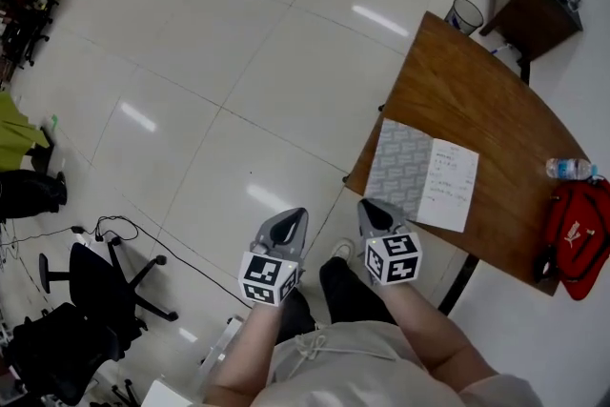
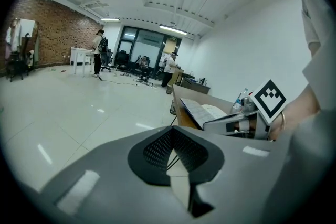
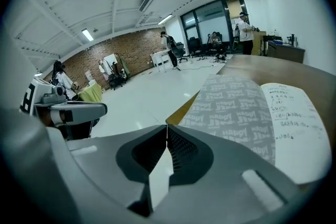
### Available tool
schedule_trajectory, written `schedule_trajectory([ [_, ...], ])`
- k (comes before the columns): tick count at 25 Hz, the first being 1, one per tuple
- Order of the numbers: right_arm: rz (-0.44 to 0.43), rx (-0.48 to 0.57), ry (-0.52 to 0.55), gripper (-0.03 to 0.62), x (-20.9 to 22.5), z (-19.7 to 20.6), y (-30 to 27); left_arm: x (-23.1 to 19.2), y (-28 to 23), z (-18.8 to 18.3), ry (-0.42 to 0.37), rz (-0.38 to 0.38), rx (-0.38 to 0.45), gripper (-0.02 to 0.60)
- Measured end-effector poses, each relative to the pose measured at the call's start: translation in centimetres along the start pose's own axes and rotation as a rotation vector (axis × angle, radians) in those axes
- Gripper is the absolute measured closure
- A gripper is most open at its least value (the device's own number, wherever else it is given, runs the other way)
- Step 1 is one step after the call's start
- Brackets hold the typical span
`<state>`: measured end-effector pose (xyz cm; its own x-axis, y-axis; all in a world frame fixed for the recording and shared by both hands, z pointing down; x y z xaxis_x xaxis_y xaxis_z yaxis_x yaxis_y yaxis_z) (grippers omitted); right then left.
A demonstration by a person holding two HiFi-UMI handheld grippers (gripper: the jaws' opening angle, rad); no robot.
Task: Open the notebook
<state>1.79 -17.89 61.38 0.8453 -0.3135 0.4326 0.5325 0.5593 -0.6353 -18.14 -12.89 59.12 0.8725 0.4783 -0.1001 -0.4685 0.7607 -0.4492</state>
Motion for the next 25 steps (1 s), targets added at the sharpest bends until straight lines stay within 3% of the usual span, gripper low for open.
schedule_trajectory([
  [6,-0.018,-0.024,-0.052,0.582,0.4,1.3,-1.2,0.4,-0.2,1.6,0.017,0.015,-0.021,0.576],
  [8,-0.052,-0.019,-0.096,0.531,0.3,1.2,-1.1,0.6,-0.2,1.2,0.010,0.023,-0.018,0.576],
  [14,-0.103,0.147,-0.064,0.530,-1.1,-2.0,3.9,1.7,0.4,-3.8,-0.036,0.062,0.060,0.577],
  [21,0.015,0.367,-0.114,0.544,0.6,-4.5,13.5,5.5,0.5,-12.6,-0.174,0.195,0.228,0.577],
  [25,0.110,0.478,-0.129,0.570,1.3,-4.2,18.7,8.2,1.3,-15.5,-0.249,0.277,0.304,0.577],
])
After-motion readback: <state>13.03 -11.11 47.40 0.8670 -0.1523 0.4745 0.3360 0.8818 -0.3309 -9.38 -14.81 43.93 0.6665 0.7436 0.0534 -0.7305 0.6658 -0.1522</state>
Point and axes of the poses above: the fingertips, and each gripper's own axes: y backward along the fingers, x to its right, z out of its underside, the point moved 8 cm from there along y, backward along the fingers, and after that the axes turned 14 degrees about -y, right-handed, at the moved point
